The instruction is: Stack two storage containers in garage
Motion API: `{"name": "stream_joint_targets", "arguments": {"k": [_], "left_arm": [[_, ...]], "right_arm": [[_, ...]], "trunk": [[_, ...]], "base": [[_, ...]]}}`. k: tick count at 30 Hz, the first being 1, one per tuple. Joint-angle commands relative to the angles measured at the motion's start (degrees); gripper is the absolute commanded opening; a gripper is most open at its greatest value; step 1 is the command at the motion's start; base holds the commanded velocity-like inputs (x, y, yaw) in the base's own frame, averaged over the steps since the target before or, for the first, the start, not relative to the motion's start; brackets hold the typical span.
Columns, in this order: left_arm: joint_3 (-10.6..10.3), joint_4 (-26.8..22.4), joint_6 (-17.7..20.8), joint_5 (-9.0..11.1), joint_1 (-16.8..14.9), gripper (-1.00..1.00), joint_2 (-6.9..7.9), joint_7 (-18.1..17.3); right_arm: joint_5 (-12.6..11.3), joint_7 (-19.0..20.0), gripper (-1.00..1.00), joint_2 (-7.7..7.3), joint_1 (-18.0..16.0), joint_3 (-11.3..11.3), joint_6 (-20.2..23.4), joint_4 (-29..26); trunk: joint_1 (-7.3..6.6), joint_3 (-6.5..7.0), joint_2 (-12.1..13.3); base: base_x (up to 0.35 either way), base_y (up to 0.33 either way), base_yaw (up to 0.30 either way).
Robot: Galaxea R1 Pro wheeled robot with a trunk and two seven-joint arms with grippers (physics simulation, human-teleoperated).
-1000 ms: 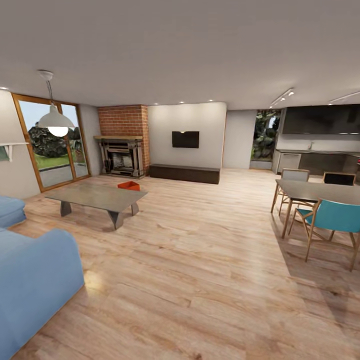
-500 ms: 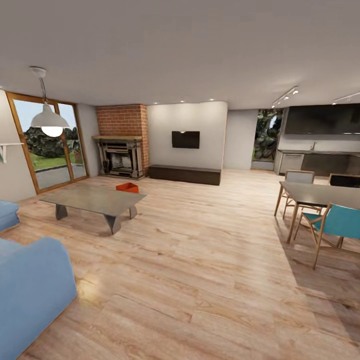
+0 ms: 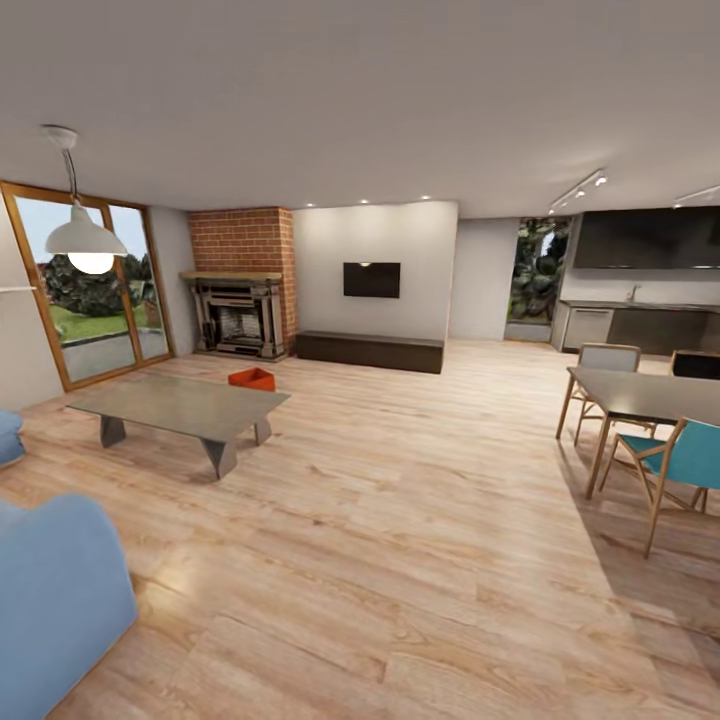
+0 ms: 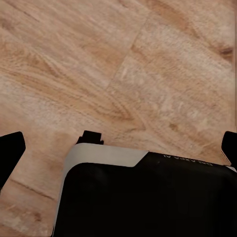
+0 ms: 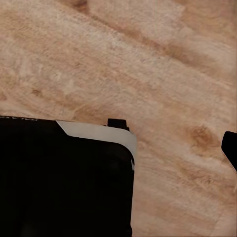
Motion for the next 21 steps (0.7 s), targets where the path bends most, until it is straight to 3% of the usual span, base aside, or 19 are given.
{"name": "stream_joint_targets", "arguments": {"k": [1, 21], "left_arm": [[0.1, 0.1, -0.2, 0.3, -0.1, 1.00, -0.02, 0.1], [0.1, 0.1, -0.2, 0.2, -0.1, 1.00, -0.02, 0.1]], "right_arm": [[-0.5, -0.1, 1.00, 0.05, -0.1, 0.5, -0.3, 0.2], [-0.5, -0.2, 1.00, 0.20, -0.1, 0.4, -0.2, 0.2]], "trunk": [[0.04, -0.09, -0.1], [0.04, -0.09, -0.1]], "base": [[0.322, 0.000, 0.000], [0.322, 0.000, 0.000]]}}
